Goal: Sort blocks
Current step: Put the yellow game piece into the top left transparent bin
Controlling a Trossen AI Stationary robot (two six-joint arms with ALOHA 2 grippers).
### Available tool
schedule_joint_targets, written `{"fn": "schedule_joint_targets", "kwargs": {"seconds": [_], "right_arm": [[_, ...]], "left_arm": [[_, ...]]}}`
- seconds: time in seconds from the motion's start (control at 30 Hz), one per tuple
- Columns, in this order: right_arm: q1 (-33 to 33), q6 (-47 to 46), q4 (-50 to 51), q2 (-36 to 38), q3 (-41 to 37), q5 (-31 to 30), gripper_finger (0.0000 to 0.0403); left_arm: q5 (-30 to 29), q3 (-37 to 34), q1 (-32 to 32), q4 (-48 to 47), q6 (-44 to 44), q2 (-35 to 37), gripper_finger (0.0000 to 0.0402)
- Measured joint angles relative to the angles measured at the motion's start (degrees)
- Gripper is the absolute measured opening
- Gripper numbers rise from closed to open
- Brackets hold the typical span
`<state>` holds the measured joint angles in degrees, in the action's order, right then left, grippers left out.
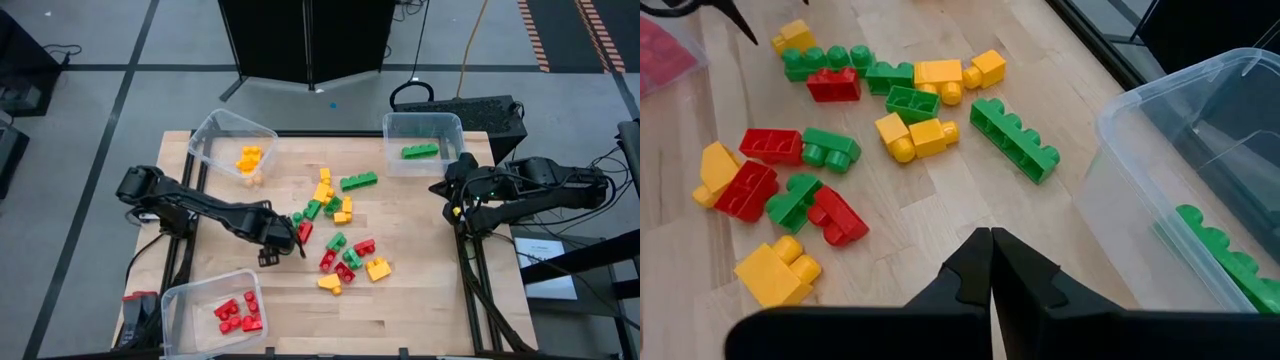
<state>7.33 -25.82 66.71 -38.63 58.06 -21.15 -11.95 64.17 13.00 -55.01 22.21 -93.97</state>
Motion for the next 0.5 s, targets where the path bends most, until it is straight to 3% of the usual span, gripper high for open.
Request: {"fn": "schedule_joint_targets", "kwargs": {"seconds": [0.17, 0.33, 0.5], "right_arm": [[0.0, 0.0, 0.0, 0.0, 0.0, 0.0, 0.0006], [0.0, 0.1, 0.0, 0.0, 0.0, 0.0, 0.0006], [0.0, 0.0, 0.0, 0.0, 0.0, 0.0, 0.0006]], "left_arm": [[3.1, -5.1, -0.2, 2.1, 1.4, 0.0, 0.0297], [1.0, -6.9, -0.1, 2.7, 1.2, 0.0, 0.0297], [1.8, -9.5, -0.3, 9.2, 0.4, 0.0, 0.0297]]}}
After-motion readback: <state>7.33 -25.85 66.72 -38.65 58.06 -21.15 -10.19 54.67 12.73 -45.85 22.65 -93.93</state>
